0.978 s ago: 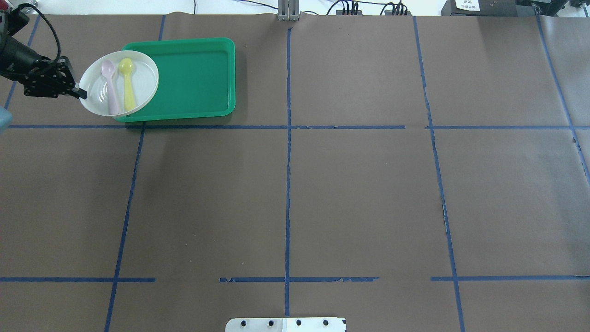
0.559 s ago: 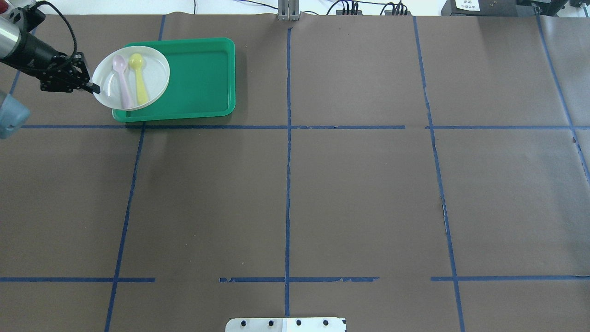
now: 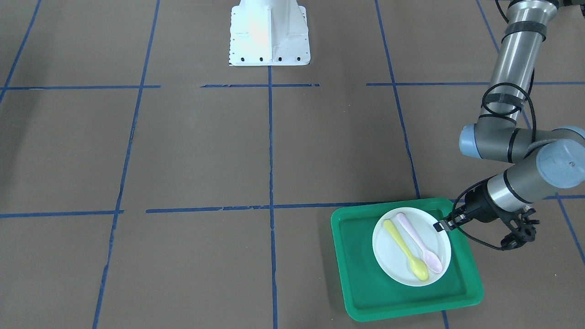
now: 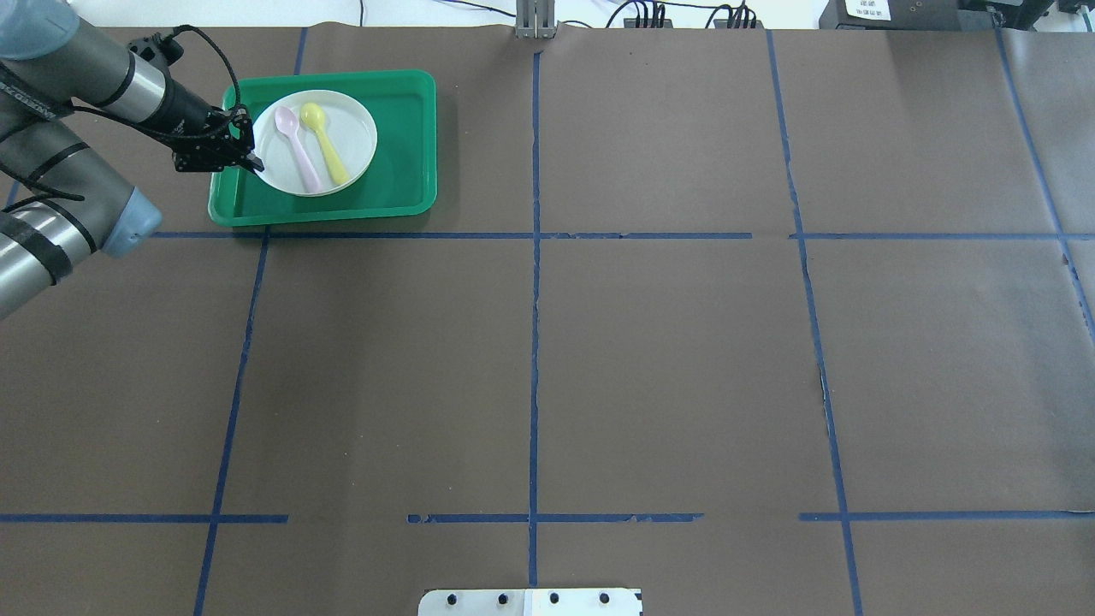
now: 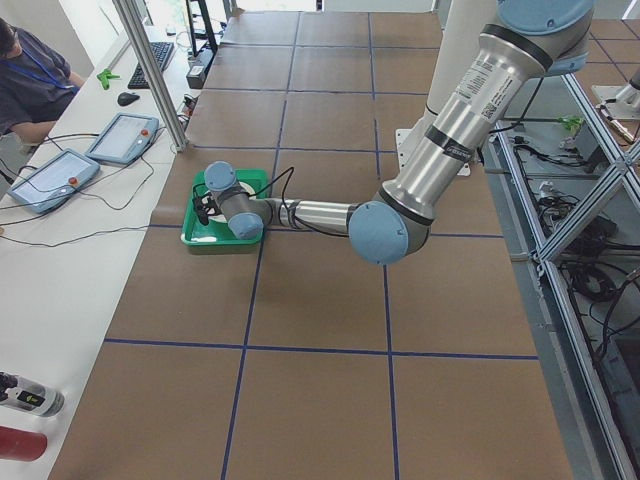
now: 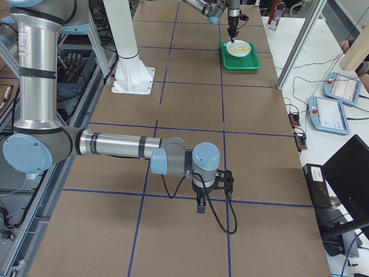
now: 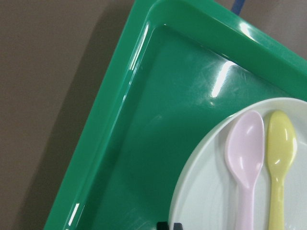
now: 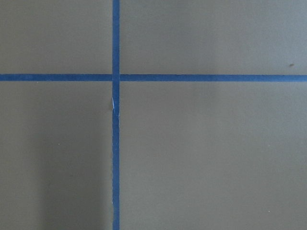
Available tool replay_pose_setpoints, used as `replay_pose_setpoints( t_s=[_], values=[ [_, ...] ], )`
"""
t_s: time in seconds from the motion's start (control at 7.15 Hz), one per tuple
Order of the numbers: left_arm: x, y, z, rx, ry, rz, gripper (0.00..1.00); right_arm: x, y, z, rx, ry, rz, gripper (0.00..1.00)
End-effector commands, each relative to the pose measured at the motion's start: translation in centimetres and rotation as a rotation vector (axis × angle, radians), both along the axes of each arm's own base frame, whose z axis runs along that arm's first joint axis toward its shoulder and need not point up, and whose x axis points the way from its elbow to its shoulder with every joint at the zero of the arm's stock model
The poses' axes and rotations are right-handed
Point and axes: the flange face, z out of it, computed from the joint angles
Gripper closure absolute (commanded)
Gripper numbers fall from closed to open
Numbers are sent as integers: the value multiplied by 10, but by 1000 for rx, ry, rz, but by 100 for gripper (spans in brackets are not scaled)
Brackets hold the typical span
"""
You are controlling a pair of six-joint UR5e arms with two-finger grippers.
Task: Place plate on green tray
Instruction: 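Lower the plate onto the green tray and open the left gripper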
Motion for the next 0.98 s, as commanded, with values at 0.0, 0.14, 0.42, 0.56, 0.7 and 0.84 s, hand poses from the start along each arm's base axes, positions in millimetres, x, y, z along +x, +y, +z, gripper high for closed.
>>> replay_pose_setpoints(
  t_s=[0.0, 0.14, 0.42, 0.56, 0.7, 0.84],
  values=[
    [6, 0, -1, -48, 11, -25, 100, 0, 0, 0, -1, 0, 1, 0],
    [5, 0, -3, -59, 19, -36, 100, 0, 0, 0, -1, 0, 1, 0],
    [0, 3, 0, 26, 39, -84, 1, 0, 0, 0, 0, 0, 0, 0],
    [1, 3, 4, 24, 37, -86, 0, 0, 0, 0, 0, 0, 0, 0],
    [1, 4, 5, 11, 40, -89, 0, 0, 0, 0, -1, 0, 1, 0],
    [-1, 4, 2, 10, 44, -89, 0, 0, 0, 0, 0, 0, 0, 0]
  ],
)
